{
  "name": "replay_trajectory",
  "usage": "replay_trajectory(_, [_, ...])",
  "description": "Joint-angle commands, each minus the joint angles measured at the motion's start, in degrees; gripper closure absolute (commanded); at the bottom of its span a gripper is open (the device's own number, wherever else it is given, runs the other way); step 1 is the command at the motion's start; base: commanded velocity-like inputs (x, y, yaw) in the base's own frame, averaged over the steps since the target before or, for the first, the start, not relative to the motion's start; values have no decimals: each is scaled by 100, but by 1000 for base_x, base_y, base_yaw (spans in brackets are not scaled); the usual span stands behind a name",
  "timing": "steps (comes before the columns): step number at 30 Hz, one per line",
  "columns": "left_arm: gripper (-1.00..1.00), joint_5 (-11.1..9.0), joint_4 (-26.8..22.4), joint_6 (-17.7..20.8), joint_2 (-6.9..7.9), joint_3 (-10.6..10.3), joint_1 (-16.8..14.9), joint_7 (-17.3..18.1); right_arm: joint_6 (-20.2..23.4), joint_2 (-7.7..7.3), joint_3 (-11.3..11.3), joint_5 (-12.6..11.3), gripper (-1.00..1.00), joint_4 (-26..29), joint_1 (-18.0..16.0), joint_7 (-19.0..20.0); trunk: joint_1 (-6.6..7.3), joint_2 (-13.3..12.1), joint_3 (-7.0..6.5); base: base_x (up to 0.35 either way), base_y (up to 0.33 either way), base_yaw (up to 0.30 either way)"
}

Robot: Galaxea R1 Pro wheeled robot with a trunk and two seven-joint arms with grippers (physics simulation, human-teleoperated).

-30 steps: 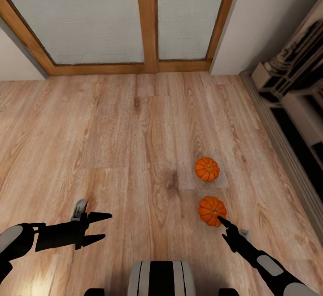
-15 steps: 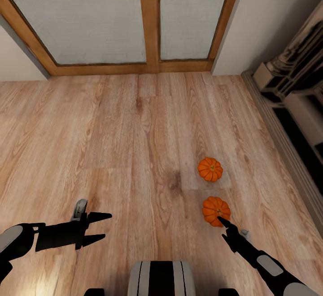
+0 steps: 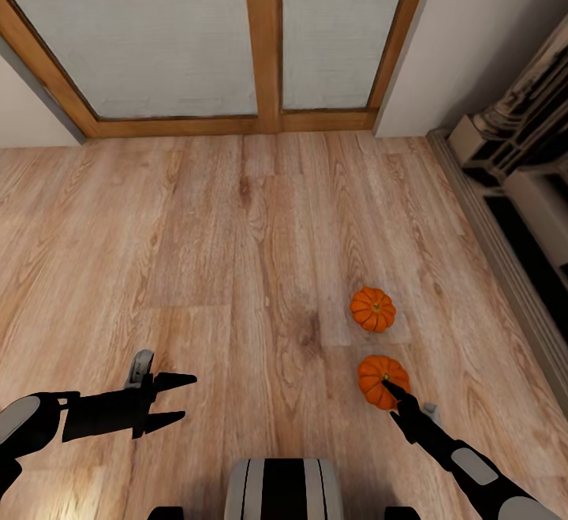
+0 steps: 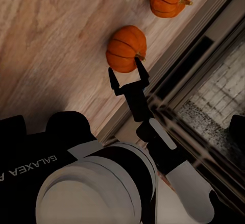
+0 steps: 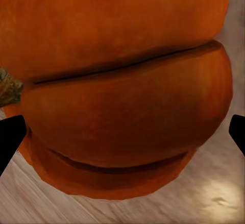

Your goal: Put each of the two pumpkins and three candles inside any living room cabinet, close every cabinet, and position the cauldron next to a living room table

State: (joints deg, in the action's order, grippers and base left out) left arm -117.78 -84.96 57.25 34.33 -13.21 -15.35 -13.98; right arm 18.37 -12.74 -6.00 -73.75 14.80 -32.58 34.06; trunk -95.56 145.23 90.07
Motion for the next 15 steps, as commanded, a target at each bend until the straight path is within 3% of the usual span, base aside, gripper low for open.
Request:
replay_trajectory(1, [-100, -61, -4, 3, 4, -6, -3, -53, 18, -4, -42, -61, -100, -3, -3, 12, 1, 1, 3, 2, 0, 0])
replay_trajectory(15, [-100, -61, -18, 1, 4, -6, -3, -53, 24, -9, -48, -53, -100, 48, -4, 34, 1, 1, 3, 11, -10, 0])
